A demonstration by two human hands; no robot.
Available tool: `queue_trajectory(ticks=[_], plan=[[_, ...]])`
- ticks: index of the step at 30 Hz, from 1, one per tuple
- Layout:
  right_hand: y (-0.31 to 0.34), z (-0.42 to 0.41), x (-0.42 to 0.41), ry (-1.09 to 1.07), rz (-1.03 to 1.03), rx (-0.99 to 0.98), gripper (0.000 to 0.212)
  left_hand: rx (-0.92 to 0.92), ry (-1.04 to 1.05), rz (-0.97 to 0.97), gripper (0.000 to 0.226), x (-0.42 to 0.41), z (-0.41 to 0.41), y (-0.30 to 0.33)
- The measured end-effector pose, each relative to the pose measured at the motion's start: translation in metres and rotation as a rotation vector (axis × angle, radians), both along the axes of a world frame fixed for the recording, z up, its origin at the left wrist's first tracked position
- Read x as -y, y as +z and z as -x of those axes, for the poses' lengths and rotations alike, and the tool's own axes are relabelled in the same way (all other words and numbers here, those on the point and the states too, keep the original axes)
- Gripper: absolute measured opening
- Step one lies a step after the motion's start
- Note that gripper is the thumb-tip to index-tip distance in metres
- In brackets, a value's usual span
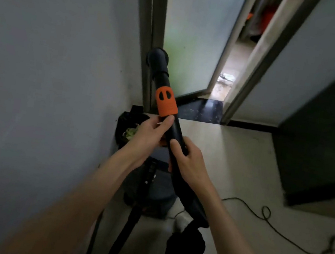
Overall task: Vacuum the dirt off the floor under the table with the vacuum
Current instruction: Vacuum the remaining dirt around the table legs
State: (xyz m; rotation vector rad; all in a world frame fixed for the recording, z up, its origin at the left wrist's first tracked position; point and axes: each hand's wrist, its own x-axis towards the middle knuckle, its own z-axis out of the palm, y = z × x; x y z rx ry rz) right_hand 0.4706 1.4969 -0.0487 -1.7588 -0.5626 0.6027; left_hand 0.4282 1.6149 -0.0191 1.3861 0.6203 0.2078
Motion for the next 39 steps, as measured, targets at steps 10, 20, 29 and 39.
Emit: queue_trajectory(ticks=[10,20,29,39], plan=[[0.033,0.116,0.102,-0.405,-0.135,0.048,0.015,0.1,-0.337,-0.053,0.024,0.111,0.07,0.041],[0.031,0.221,0.219,-0.482,-0.217,-0.028,0.01,0.051,-0.467,-0.139,0.032,0.227,0.162,0.043],[0.035,0.317,0.3,-0.37,-0.28,-0.066,0.007,0.041,-0.34,-0.182,0.039,0.291,0.297,0.025],[0.076,0.402,0.345,-0.575,-0.64,-0.276,0.024,-0.087,-0.624,-0.134,0.071,0.349,0.453,-0.012]])
